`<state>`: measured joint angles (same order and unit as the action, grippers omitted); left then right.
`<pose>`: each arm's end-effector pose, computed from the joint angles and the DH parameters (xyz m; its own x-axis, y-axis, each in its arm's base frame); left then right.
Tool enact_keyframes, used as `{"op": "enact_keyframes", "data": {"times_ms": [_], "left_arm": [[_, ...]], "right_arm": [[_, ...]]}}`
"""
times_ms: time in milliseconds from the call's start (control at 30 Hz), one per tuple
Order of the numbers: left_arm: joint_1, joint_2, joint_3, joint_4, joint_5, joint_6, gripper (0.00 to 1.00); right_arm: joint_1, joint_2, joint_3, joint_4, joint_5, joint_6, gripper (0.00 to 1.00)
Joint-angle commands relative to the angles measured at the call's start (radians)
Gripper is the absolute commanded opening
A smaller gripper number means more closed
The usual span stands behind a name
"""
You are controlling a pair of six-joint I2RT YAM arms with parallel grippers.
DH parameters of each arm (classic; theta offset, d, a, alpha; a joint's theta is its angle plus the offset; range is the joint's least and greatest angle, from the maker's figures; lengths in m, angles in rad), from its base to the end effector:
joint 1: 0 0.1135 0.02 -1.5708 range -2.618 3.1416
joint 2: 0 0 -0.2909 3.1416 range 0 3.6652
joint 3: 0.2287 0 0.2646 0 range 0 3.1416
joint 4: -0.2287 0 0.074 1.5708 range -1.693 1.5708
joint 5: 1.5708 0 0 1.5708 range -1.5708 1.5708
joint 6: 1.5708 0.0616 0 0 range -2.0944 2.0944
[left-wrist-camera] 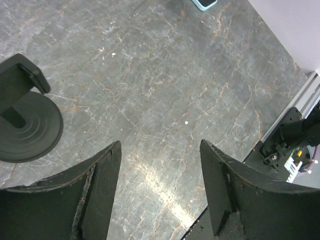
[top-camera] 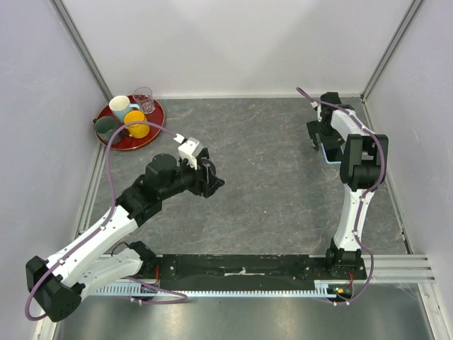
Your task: Place the phone on the phone stand
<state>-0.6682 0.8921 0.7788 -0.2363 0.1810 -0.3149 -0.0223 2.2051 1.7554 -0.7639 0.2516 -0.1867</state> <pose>0.1711 -0.1491 0.3243 -0.4855 -0.0049 -0.8742 0.6224 0.7002 -0.3496 0.4968 -0.0264 0.1646 -0.9405 -0.1588 -0.3003 -0.0671 0.9534 -0.2941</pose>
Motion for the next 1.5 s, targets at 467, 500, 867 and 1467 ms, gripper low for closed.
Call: {"op": "enact_keyframes", "data": {"times_ms": [467,500,867,1467], "left_arm": [[-0.065,0.062,0.040,-0.001,-0.009,0.042,0.70],[-0.065,0.062,0.039,0.000,-0.008,0.040,0.70],[-0.065,0.054,0.034,0.006,-0.021,0.036,0.70],[-0.065,0.013,0.025,0.023,-0.012,0.040,0.70]], "right_arm": [[-0.223,0.162,0.134,-0.006,-0.460,0.029,0.98],[-0.223,0.168,0.147,-0.017,-0.460,0.039,0.98],[-0.067,0.171,0.017,-0.074,-0.173,0.347,0.90],[0.284,-0.188,-0.442,0.197,-0.205,0.541,0.00]]}}
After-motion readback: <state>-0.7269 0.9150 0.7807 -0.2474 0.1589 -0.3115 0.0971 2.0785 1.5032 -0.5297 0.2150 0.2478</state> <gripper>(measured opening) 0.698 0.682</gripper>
